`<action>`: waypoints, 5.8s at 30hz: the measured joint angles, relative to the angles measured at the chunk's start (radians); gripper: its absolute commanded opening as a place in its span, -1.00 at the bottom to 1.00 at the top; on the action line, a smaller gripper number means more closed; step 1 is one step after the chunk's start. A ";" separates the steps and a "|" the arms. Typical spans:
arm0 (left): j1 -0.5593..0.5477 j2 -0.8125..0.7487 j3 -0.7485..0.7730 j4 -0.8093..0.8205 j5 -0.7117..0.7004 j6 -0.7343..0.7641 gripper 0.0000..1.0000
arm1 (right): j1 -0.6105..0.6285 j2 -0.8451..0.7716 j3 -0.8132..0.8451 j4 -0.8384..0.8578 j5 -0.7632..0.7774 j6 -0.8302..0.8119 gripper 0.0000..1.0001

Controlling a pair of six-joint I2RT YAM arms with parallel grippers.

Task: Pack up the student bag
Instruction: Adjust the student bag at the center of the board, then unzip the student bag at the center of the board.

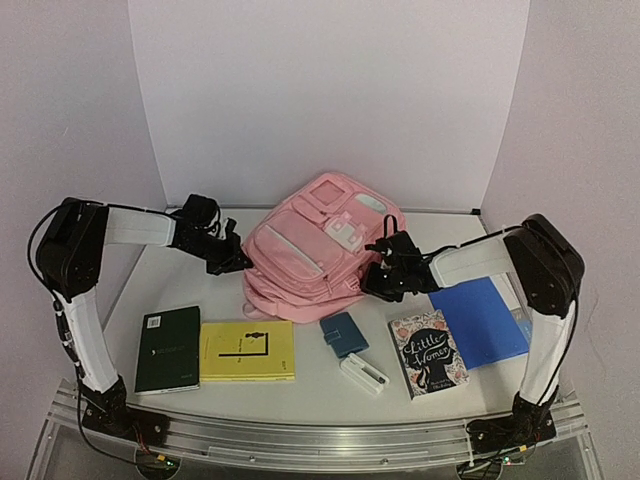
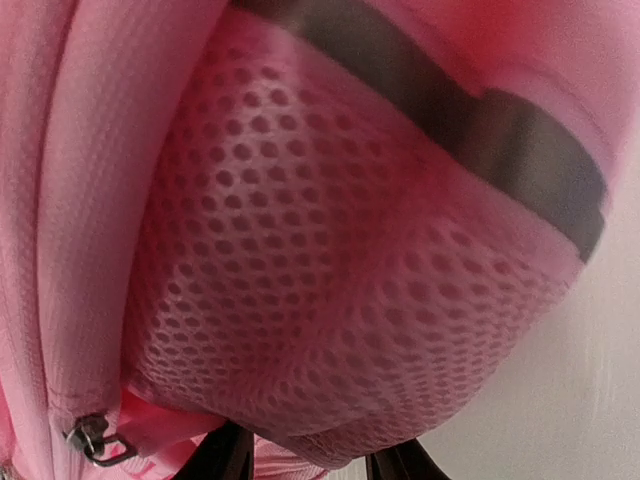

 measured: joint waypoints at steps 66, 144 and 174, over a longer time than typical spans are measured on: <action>-0.073 0.120 0.231 -0.083 -0.129 0.099 -0.77 | 0.061 -0.024 -0.083 0.159 -0.239 0.143 -0.07; -0.278 -0.020 0.035 0.043 -0.289 0.141 -0.37 | 0.282 0.016 0.312 -0.265 0.185 -0.353 -1.00; -0.343 0.019 0.047 0.057 -0.513 0.270 -0.51 | 0.282 -0.037 0.290 -0.268 0.136 -0.315 -1.00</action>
